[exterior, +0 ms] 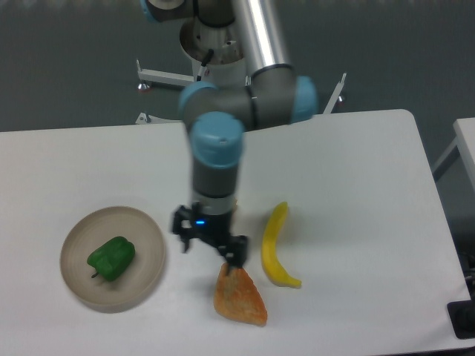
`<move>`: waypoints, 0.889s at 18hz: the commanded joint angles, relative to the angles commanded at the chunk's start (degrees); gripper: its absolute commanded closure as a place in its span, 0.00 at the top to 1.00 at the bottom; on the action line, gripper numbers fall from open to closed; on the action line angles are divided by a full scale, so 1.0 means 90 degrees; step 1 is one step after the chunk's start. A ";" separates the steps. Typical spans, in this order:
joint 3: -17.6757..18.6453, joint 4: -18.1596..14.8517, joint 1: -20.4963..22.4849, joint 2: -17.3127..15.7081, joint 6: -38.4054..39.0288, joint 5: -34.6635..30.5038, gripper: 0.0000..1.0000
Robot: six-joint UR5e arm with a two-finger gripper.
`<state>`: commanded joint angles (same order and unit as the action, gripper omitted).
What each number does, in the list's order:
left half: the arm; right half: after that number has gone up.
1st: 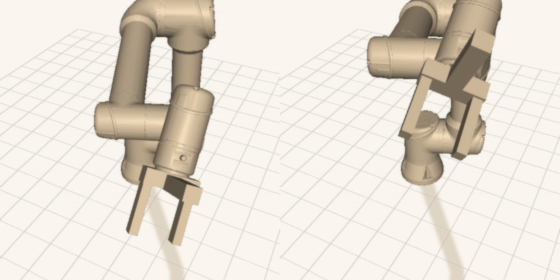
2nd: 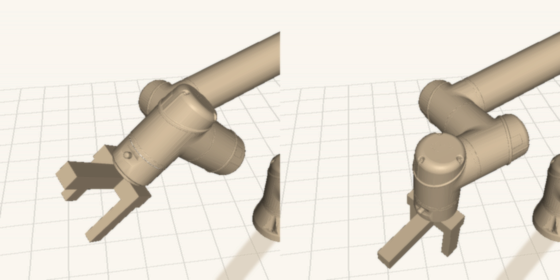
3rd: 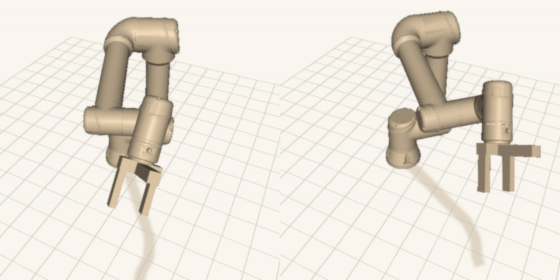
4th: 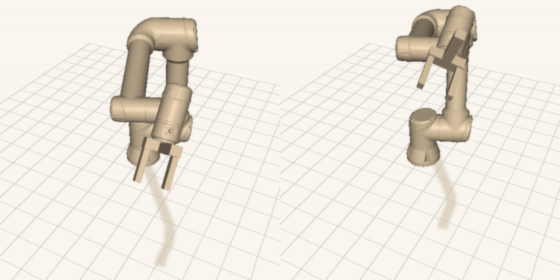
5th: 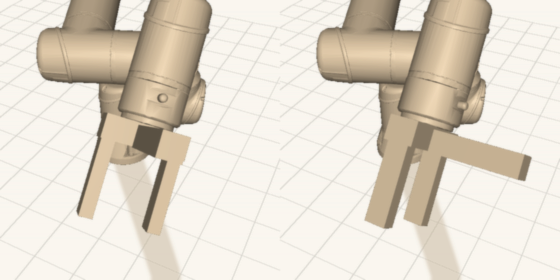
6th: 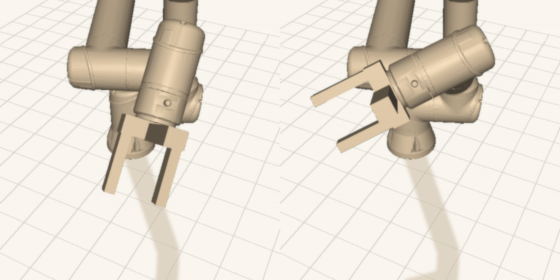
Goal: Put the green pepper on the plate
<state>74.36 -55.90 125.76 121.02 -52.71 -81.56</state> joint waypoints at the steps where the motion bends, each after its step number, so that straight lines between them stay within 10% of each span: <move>1: -0.0019 0.0000 0.0137 0.0010 -0.0215 -0.0049 0.99; 16: -0.0654 -0.0117 0.0578 0.0518 -0.1828 -0.0879 0.99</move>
<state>68.47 -56.95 130.96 125.68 -69.17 -89.47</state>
